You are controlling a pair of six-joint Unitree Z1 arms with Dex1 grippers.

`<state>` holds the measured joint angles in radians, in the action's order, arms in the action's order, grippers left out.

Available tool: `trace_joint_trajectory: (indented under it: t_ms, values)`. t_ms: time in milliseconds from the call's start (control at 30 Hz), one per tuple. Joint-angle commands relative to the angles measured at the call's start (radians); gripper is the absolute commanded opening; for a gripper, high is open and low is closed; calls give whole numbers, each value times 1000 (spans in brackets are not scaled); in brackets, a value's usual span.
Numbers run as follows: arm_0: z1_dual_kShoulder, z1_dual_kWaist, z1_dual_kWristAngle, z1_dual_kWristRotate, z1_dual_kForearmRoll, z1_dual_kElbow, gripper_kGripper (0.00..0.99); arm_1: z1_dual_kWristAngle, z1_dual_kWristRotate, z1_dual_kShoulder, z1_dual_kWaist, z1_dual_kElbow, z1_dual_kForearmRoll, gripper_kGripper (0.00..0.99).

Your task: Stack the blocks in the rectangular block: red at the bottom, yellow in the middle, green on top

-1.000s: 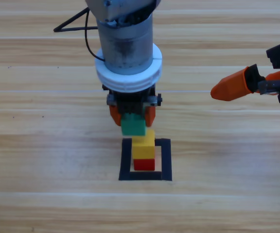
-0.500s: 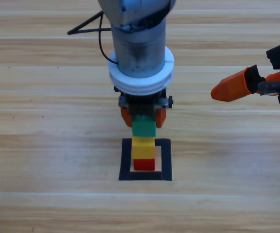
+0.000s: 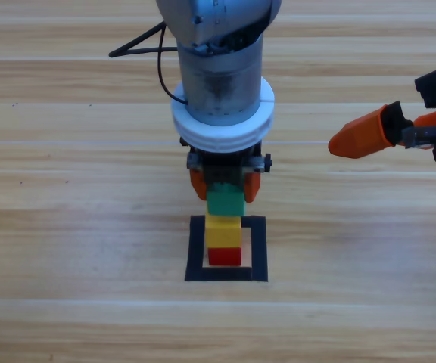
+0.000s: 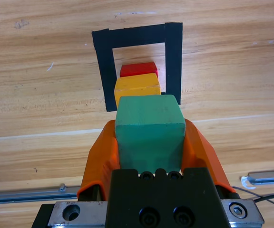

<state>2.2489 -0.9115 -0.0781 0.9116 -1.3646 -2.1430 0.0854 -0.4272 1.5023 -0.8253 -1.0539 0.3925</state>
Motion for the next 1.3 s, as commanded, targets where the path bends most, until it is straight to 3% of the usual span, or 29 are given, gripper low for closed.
trace_joint_trajectory:
  t_ms: [33, 1300]
  values:
    - [57, -20, -19, 4, -8, 6, 0, 22, 1, 32, 28, 31, -9, 990]
    - [84, -20, -26, -2, -7, 21, 0, 28, 1, 39, 28, 31, -9, 990]
